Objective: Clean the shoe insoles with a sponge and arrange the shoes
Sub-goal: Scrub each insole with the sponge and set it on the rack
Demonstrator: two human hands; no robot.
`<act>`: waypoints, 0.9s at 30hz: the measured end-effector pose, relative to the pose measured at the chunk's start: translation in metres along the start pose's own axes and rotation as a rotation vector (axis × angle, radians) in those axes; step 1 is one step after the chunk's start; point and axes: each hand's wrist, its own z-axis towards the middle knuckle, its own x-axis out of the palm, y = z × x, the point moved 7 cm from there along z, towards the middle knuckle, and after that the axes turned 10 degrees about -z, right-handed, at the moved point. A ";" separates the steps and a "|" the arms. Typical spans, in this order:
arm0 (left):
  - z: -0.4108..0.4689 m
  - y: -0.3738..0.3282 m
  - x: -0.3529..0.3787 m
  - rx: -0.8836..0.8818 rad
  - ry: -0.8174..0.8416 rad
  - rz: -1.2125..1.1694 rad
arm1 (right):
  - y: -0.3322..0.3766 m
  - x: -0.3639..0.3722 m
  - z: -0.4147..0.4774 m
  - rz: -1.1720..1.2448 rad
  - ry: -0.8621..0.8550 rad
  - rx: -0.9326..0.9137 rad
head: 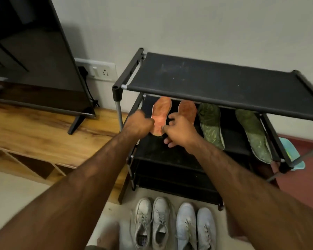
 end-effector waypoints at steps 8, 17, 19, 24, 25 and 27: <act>0.017 0.013 0.027 -0.045 -0.006 -0.065 | -0.016 0.022 0.028 -0.039 -0.027 0.098; -0.061 0.021 0.037 -0.061 0.070 -0.447 | -0.039 0.008 -0.029 0.055 -0.101 0.042; -0.086 0.018 0.042 -0.052 0.123 -0.489 | -0.051 0.007 -0.054 0.115 -0.072 0.042; -0.129 0.019 0.073 -0.095 0.211 -0.581 | -0.089 -0.002 -0.119 0.209 -0.012 0.066; -0.138 0.018 0.083 -0.117 0.232 -0.611 | -0.098 -0.006 -0.133 0.219 -0.005 0.063; -0.154 0.016 0.108 -0.155 0.303 -0.686 | -0.114 -0.013 -0.158 0.238 0.001 0.050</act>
